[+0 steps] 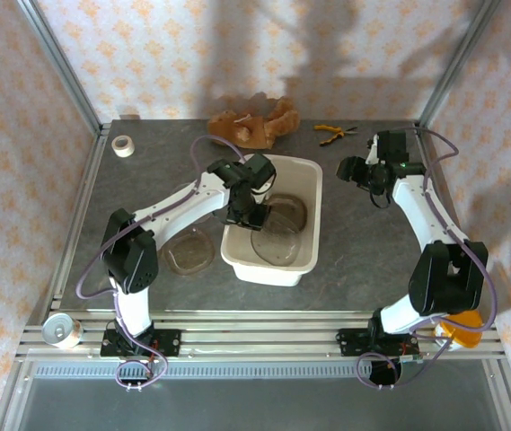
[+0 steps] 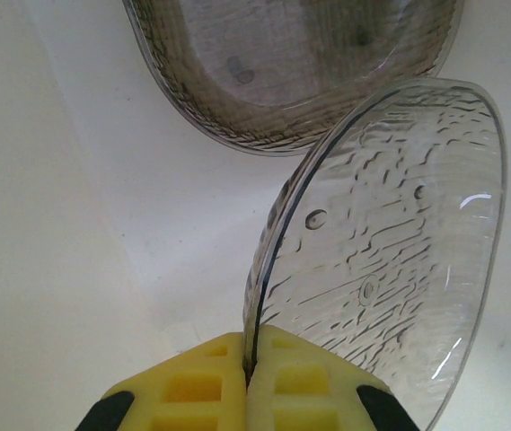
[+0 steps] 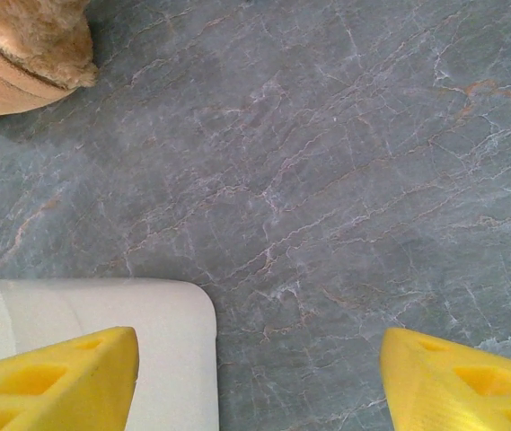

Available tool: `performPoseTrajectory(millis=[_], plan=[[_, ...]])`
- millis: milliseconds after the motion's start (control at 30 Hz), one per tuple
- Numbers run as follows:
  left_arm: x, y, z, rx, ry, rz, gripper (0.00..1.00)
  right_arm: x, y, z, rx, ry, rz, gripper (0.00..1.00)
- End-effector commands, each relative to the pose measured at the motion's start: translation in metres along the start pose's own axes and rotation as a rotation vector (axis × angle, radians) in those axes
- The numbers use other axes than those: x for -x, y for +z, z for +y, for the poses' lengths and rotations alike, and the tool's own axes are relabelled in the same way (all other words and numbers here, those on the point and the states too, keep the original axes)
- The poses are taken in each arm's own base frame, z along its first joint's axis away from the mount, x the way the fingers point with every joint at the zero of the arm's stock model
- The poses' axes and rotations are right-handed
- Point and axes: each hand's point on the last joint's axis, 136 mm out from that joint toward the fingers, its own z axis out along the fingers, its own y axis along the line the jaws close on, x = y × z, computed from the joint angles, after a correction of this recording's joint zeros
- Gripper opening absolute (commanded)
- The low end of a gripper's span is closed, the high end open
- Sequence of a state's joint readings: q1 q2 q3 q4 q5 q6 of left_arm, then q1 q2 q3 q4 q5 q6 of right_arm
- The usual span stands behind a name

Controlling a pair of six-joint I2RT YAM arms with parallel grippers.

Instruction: Place the plates into the plastic bin on the countertop

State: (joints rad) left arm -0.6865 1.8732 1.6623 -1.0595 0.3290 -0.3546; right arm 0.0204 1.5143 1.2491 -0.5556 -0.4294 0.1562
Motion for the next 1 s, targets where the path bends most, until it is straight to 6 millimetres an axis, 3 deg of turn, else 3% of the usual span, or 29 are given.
performPoseTrajectory(millis=[0,200,533,967], plan=[[0.0,0.021,-0.012,0.009,-0.014,0.034,0.0,0.017,-0.007,0.0,-0.008,-0.009,-0.05,0.71],[0.003,0.005,-0.023,0.028,-0.033,0.007,0.0,0.016,-0.005,0.0,-0.002,-0.008,-0.048,0.71],[-0.018,0.02,-0.015,0.114,-0.065,0.076,0.0,0.01,-0.001,0.002,0.021,-0.006,-0.035,0.71],[-0.023,0.044,-0.011,0.191,-0.121,0.11,0.0,0.008,0.001,0.0,0.015,-0.01,-0.032,0.72]])
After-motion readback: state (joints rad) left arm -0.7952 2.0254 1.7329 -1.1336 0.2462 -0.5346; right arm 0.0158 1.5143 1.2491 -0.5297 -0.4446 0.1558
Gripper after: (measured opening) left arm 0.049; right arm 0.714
